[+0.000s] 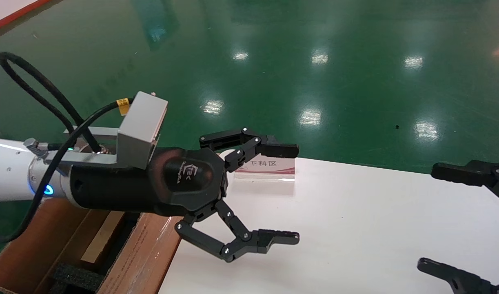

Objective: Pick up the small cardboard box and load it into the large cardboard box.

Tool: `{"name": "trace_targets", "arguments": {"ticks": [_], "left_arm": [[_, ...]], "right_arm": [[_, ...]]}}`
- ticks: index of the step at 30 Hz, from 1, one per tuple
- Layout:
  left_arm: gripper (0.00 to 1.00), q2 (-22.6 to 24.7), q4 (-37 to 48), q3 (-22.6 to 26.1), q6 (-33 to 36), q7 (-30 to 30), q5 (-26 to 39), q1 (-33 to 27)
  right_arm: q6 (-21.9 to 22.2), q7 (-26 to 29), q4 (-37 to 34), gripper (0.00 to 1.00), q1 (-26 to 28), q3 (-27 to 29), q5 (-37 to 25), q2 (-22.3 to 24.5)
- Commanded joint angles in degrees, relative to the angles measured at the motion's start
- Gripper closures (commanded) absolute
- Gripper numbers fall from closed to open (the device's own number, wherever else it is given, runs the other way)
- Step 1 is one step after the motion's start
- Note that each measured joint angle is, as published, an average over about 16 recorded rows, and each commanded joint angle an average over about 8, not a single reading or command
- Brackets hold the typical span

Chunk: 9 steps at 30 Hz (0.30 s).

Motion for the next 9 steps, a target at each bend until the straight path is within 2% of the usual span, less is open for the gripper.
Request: {"name": "trace_targets", "arguments": {"ticks": [1,9], "left_arm": [[0.00,0.0,0.0,0.0,0.0,0.0,0.0,0.0],[0.00,0.0,0.0,0.0,0.0,0.0,0.0,0.0]], "right_arm": [[0.0,0.0,0.0,0.00,0.0,0.0,0.0,0.0],[0.0,0.0,0.0,0.00,0.0,0.0,0.0,0.0]]}}
